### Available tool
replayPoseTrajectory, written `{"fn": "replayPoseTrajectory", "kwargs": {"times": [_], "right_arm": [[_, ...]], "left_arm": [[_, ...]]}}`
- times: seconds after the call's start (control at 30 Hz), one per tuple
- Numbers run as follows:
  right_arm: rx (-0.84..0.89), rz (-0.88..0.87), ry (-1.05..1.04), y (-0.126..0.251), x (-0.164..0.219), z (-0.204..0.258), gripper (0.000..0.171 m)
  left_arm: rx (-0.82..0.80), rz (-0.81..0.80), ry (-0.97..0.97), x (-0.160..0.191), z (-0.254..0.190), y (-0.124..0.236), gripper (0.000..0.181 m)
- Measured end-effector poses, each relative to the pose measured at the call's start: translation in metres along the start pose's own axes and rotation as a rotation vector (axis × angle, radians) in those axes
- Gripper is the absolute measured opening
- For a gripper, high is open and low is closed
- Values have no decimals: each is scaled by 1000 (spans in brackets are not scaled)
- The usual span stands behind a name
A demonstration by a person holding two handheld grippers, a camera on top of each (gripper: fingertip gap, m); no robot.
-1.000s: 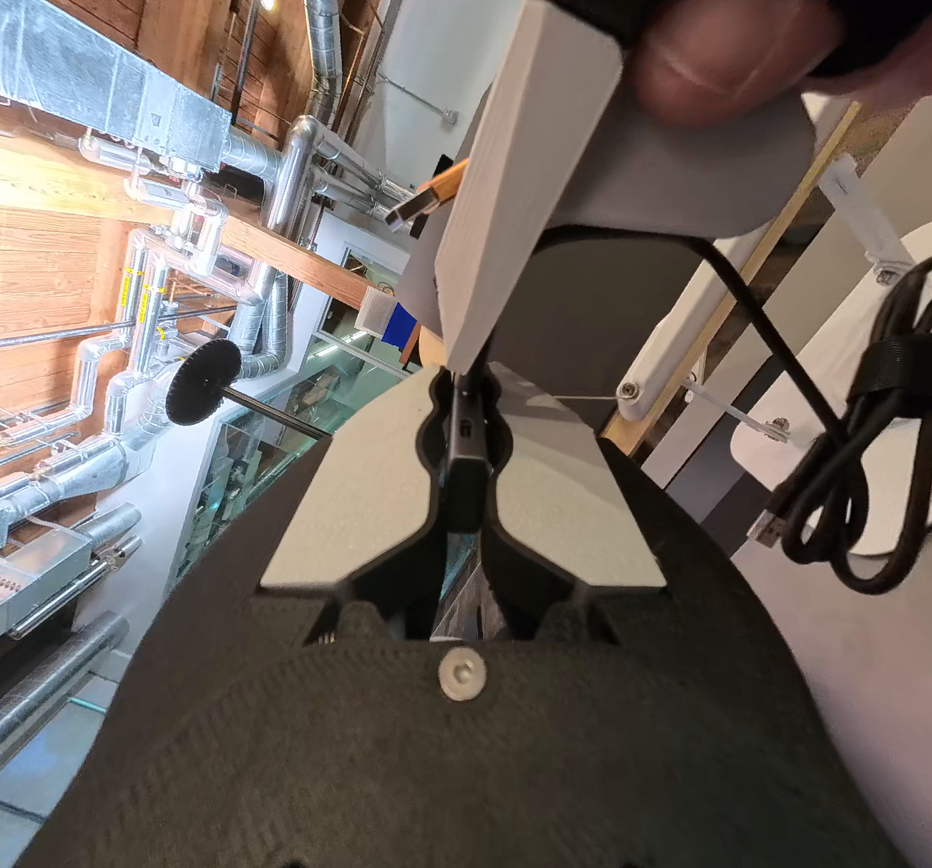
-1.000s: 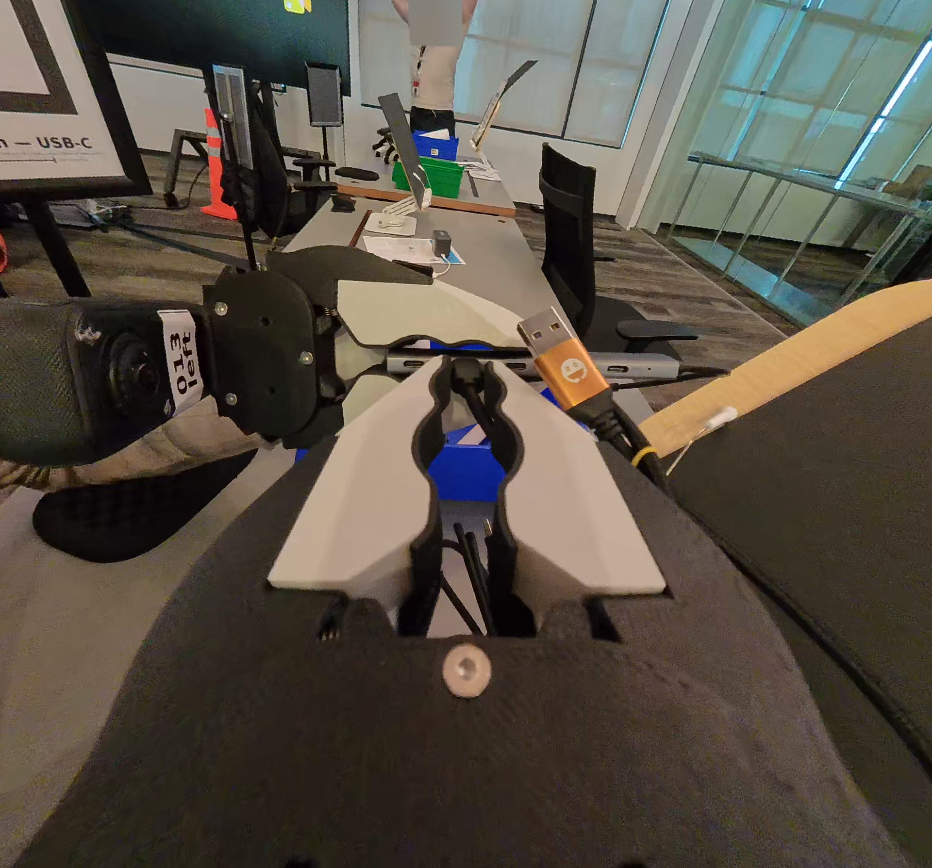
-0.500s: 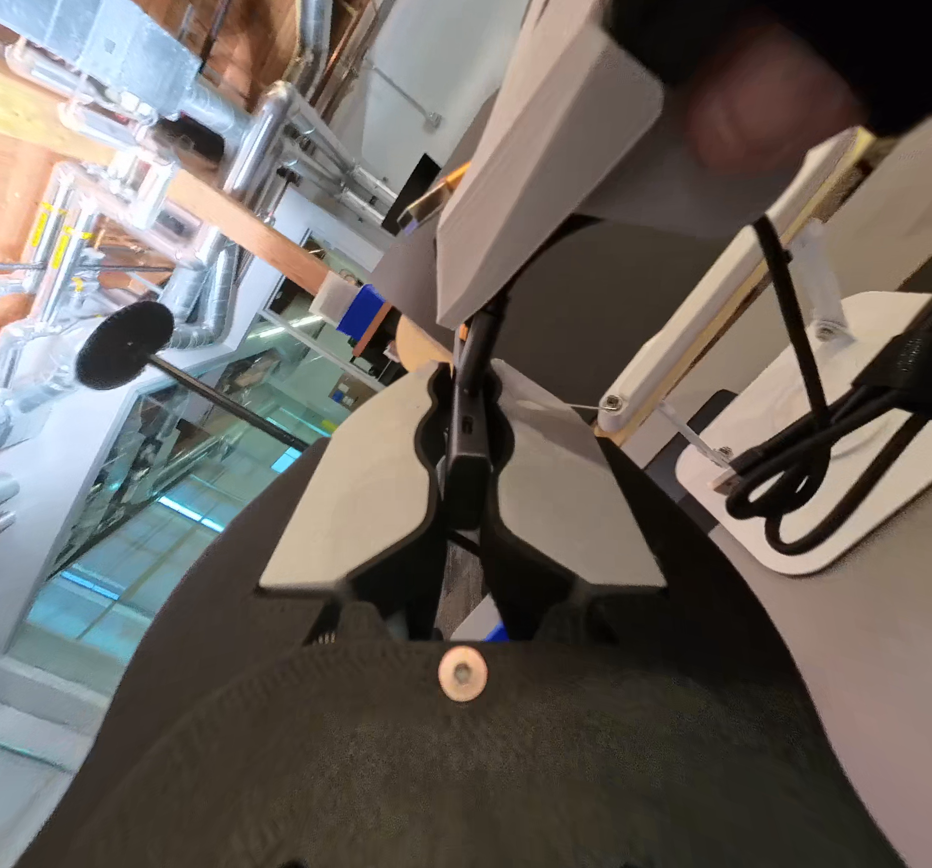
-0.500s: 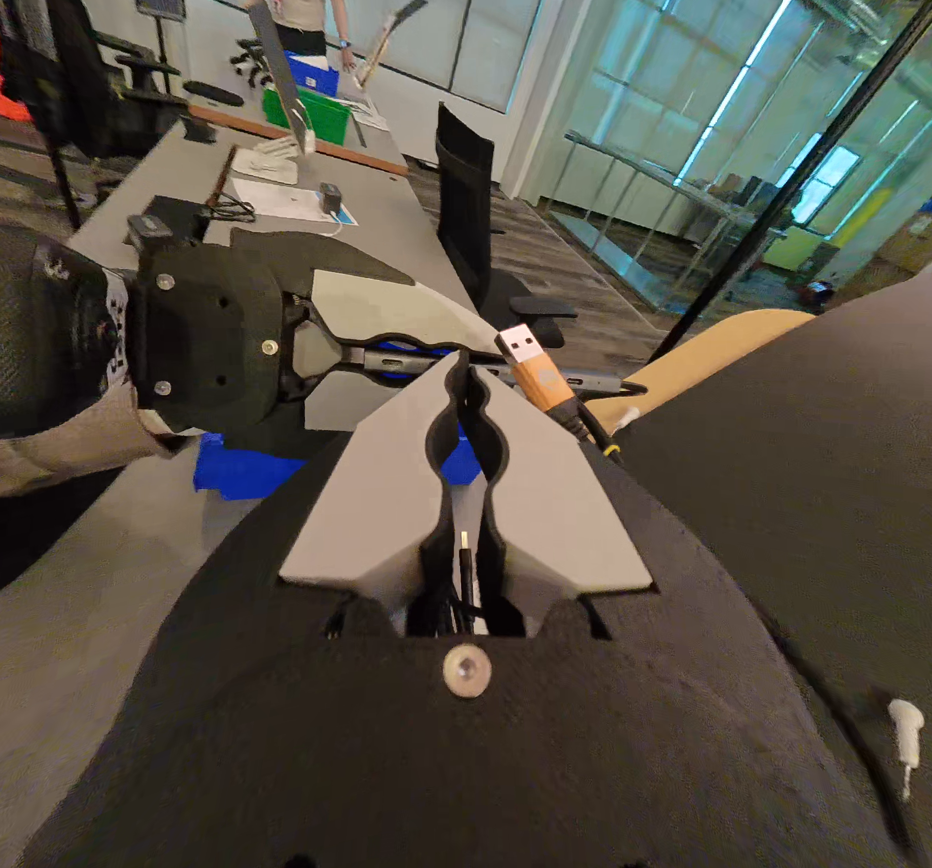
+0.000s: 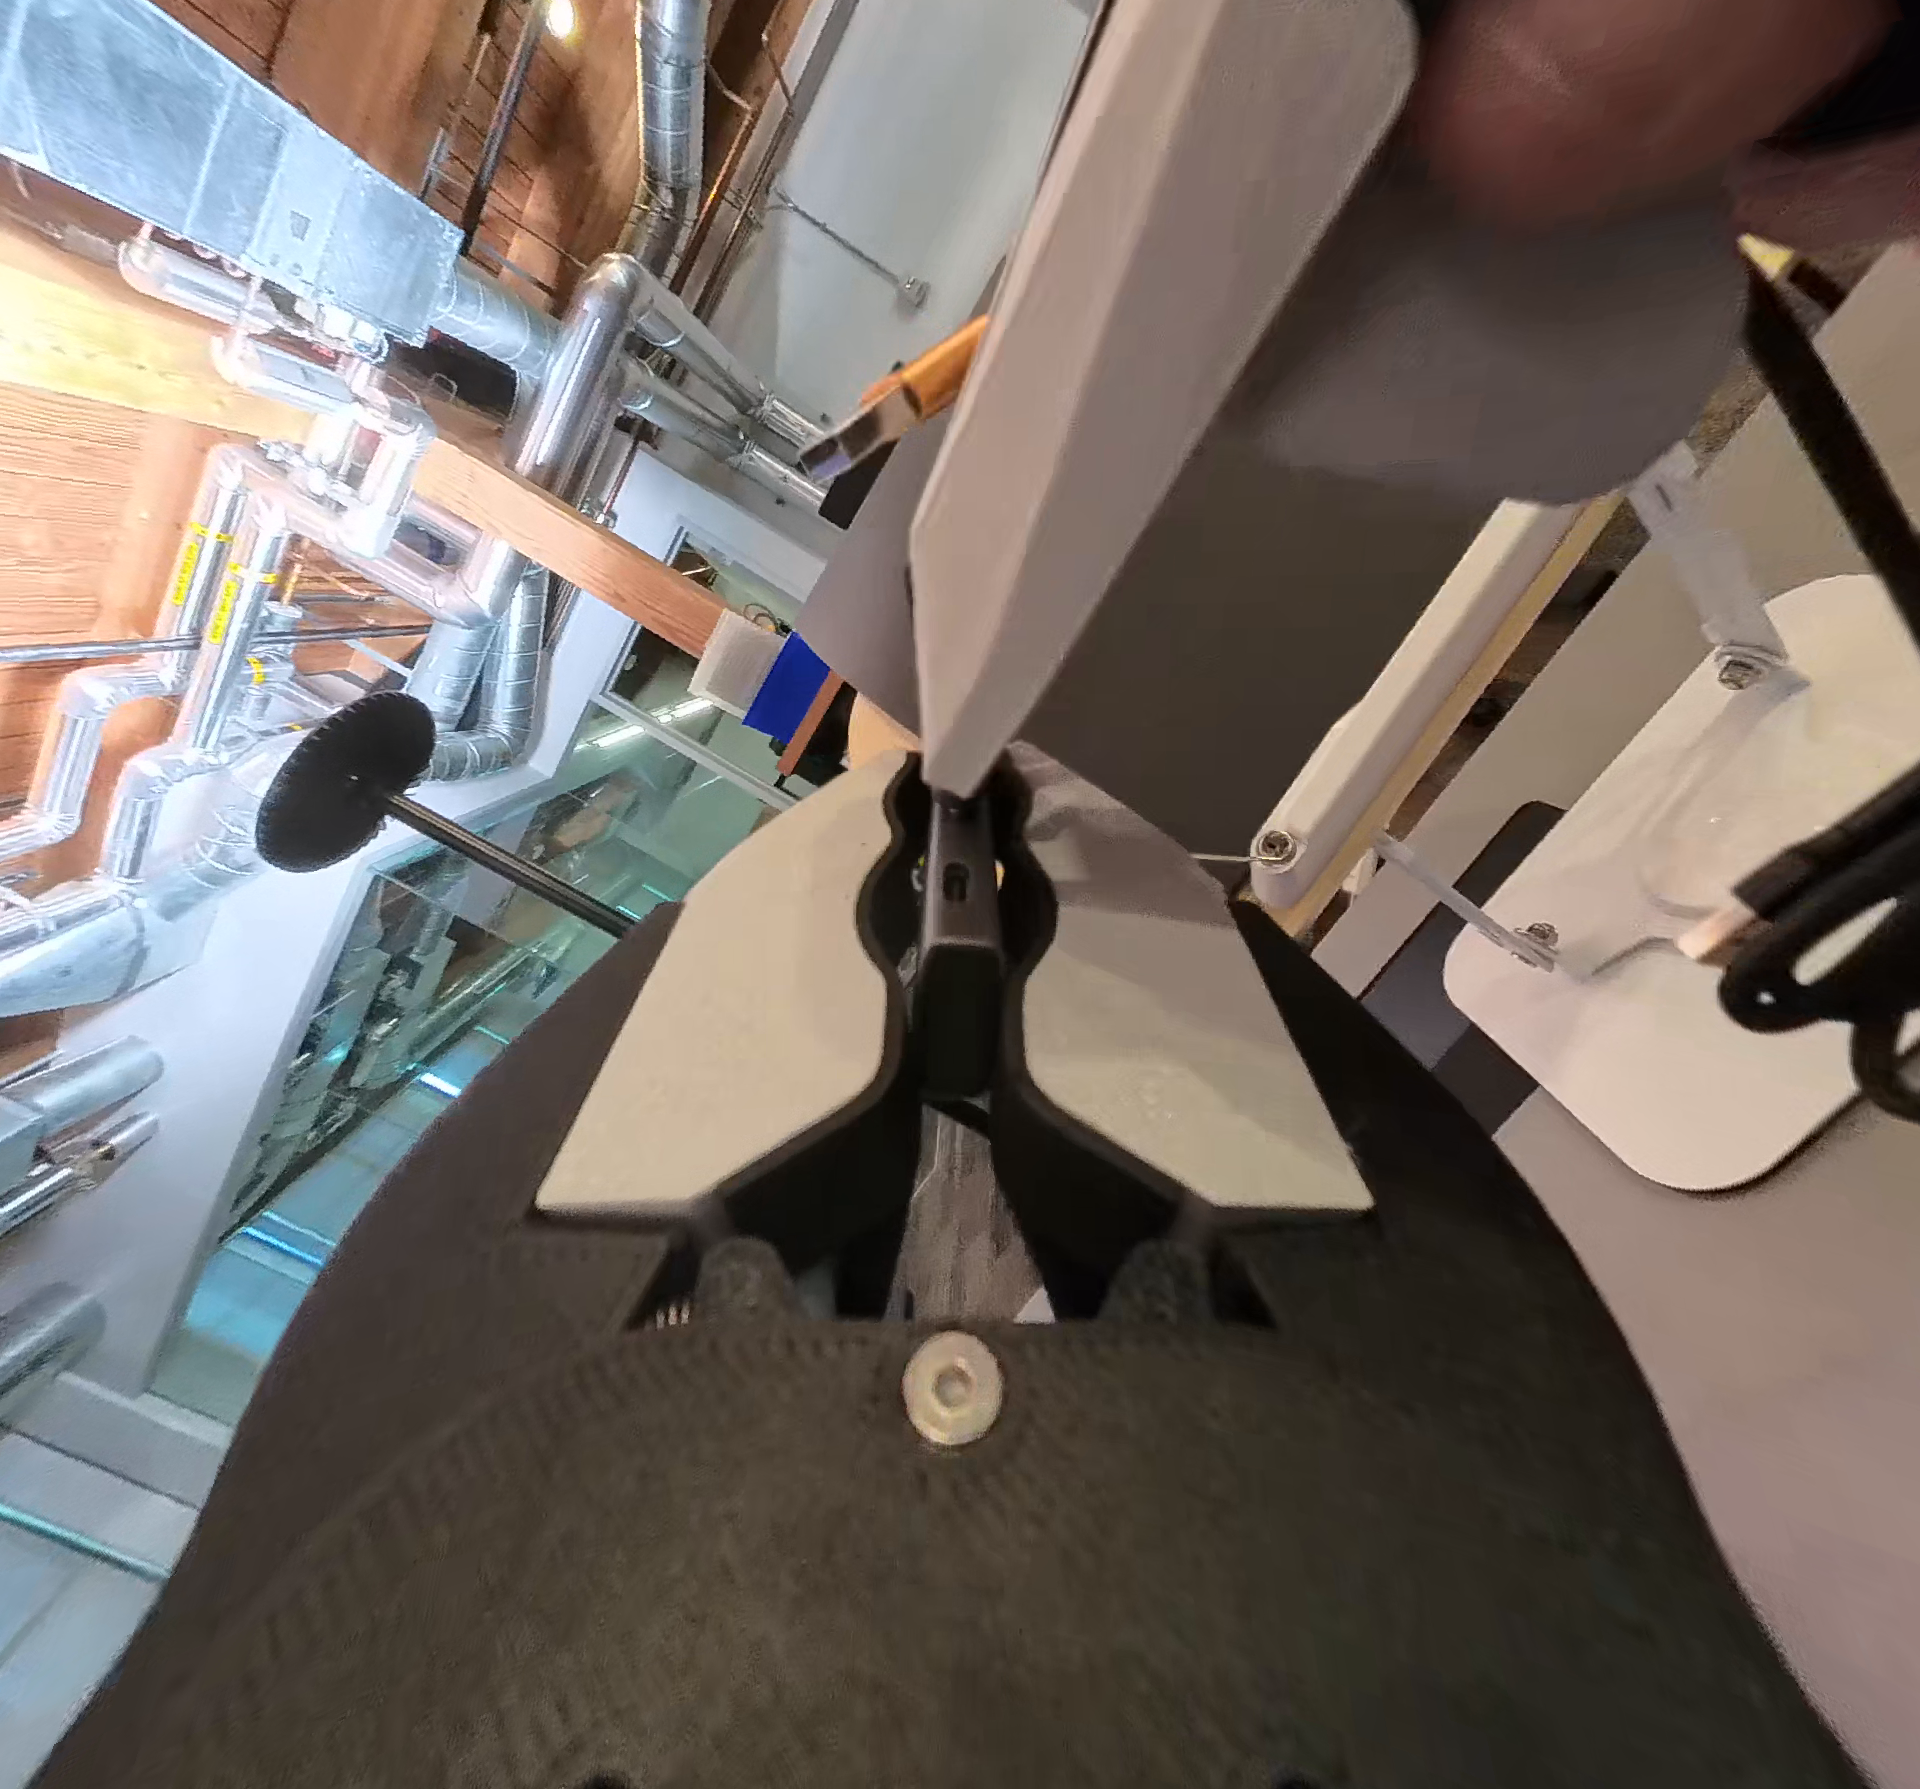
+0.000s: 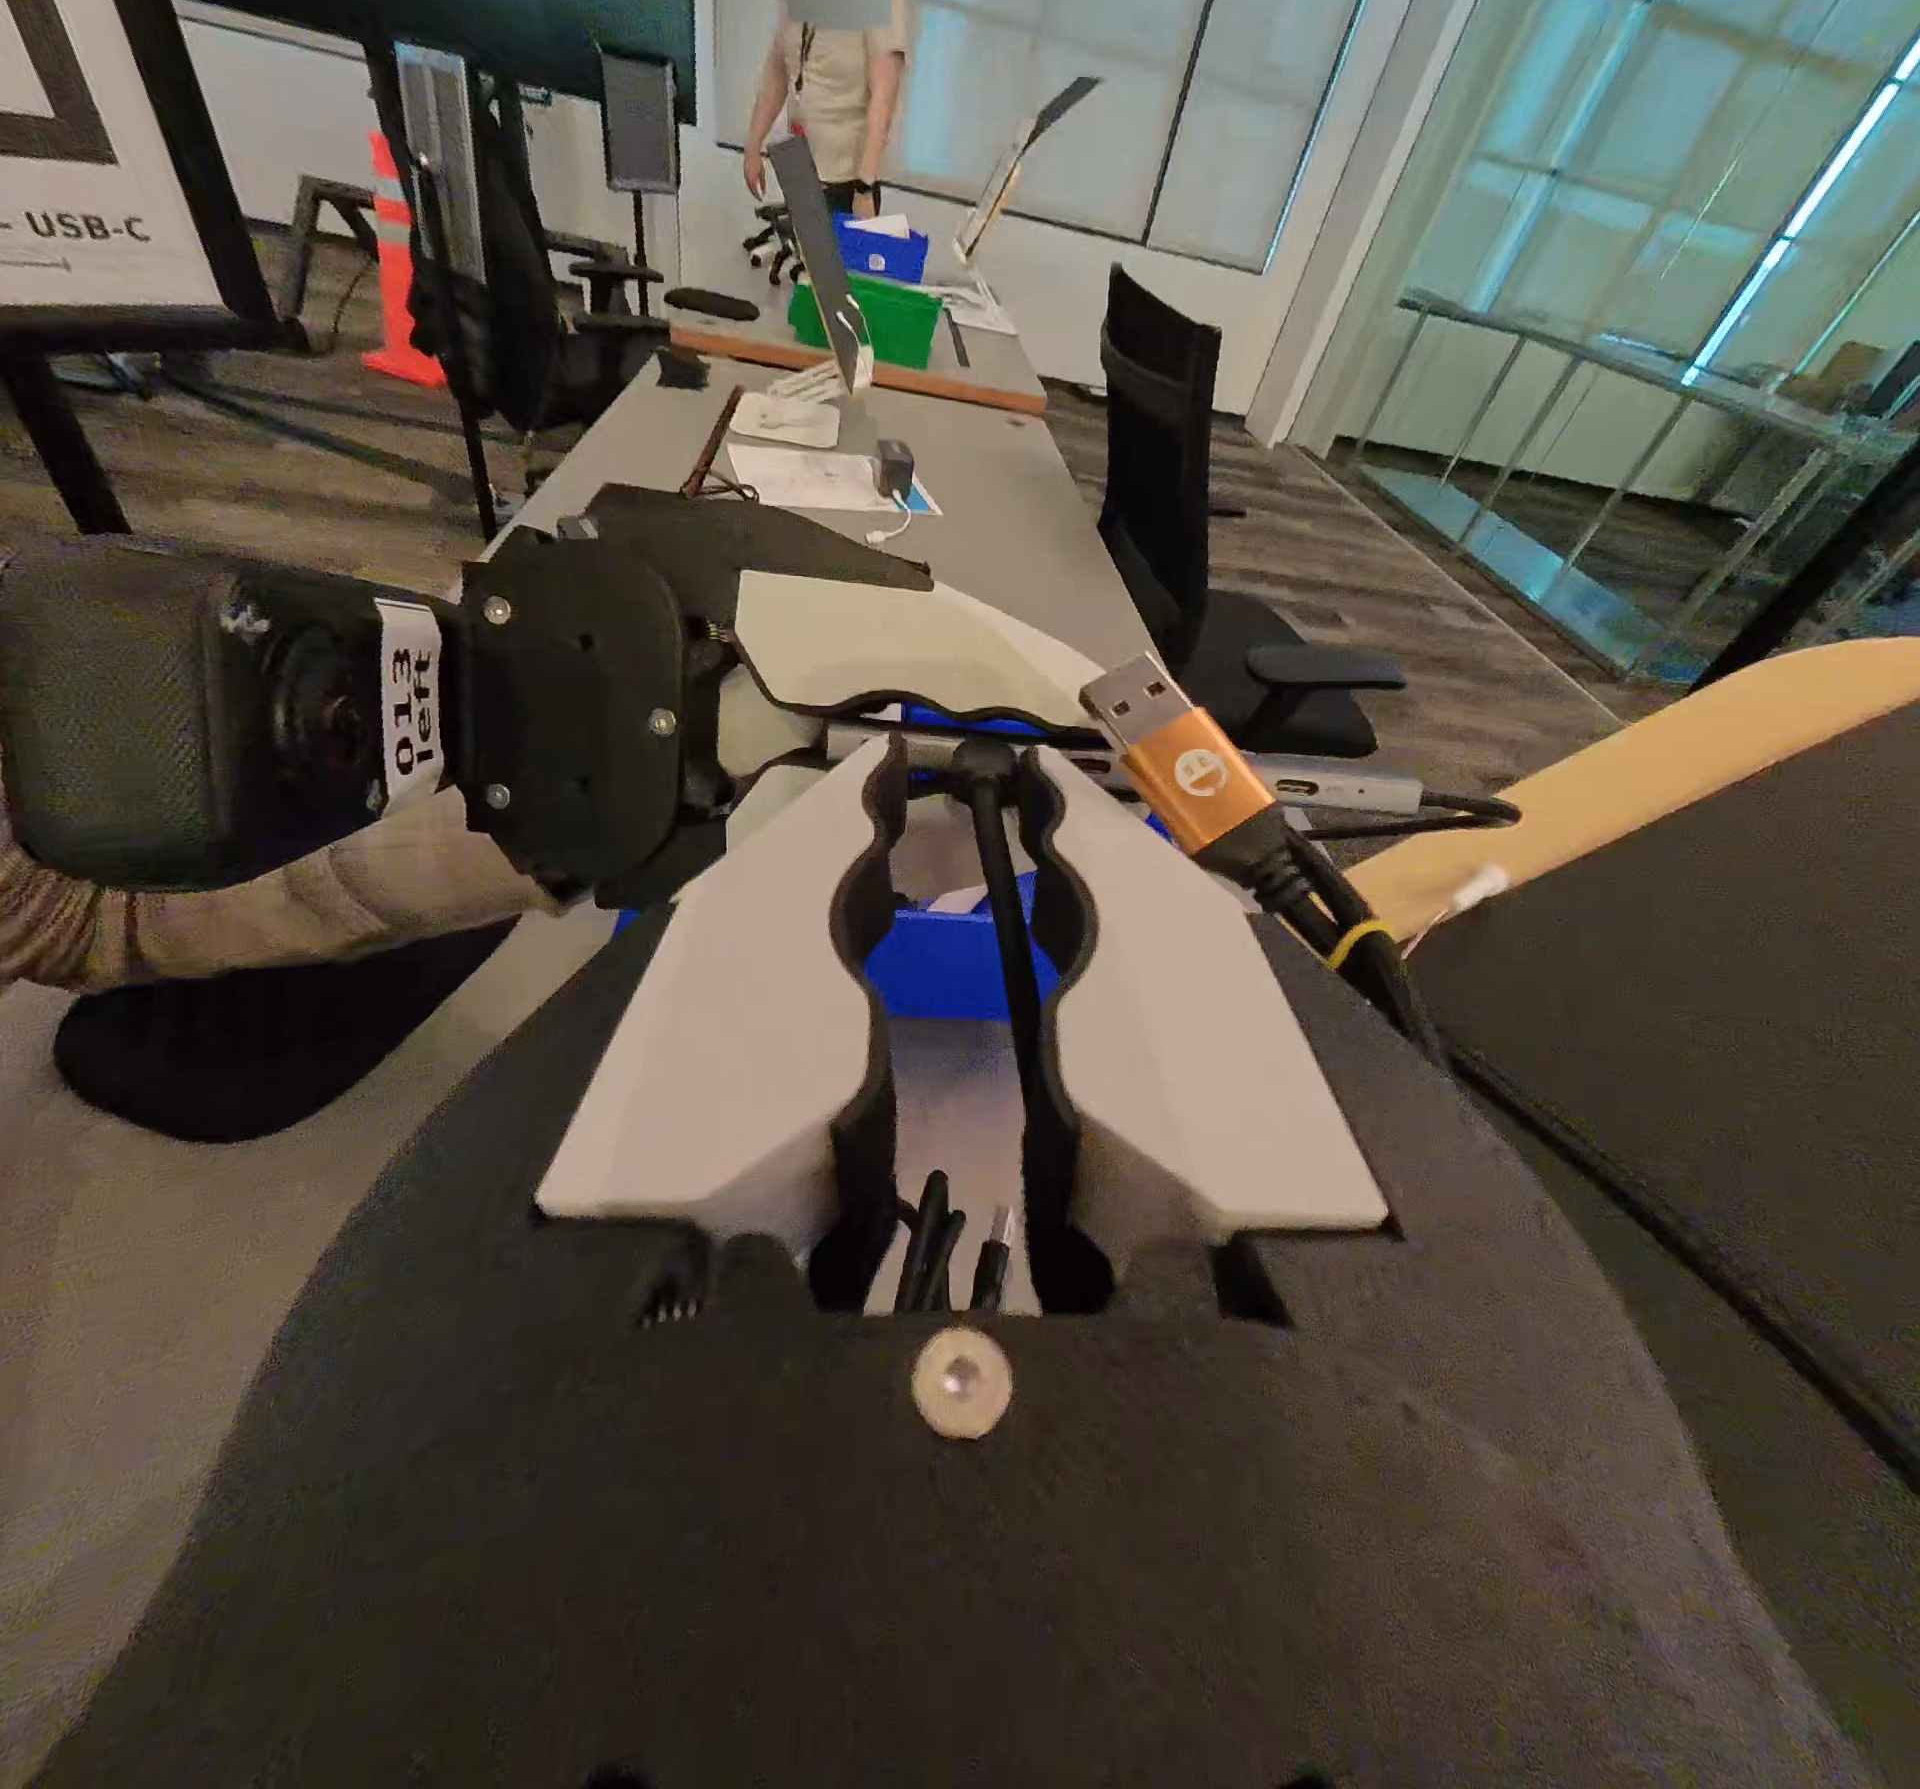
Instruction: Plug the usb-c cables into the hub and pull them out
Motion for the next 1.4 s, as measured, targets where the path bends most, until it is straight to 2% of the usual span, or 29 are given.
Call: {"fn": "replayPoseTrajectory", "kwargs": {"times": [0.07,0.4,0.63,0.8,0.93,1.0,1.1,1.13,1.23,1.3,1.4], "right_arm": [[29,53,28,-3,8,-2,10],[58,121,31,-4,14,-4,9],[188,211,106,-12,6,-4,10],[29,47,-42,-2,-1,2,9],[-12,39,-69,2,5,2,9],[32,71,-35,0,4,0,9],[232,166,74,4,-4,-11,9],[236,157,80,9,-9,-10,9],[190,164,64,18,-9,-7,10],[86,137,37,21,-4,0,9],[16,208,27,32,14,3,10]], "left_arm": [[3,-4,-6,-2,-4,0,12],[21,14,18,4,-8,-4,11],[23,-15,101,8,2,-3,12],[12,-59,73,-7,3,5,13],[28,-55,48,-6,-3,3,13],[26,-51,70,-4,-2,2,12],[22,-16,127,11,6,-2,12],[28,5,150,18,8,-3,12],[14,8,170,20,15,-4,12],[8,15,156,23,19,-4,12],[8,45,142,33,25,-5,12]]}}
Point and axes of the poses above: each gripper's, where its closed fingertips meet, y back along the fingers, x out of its underside, z = x × y across the jaws, the point moved 2 cm from there along y, back along the fingers, and after that the axes turned 9 degrees about y, right-handed, at the moved point
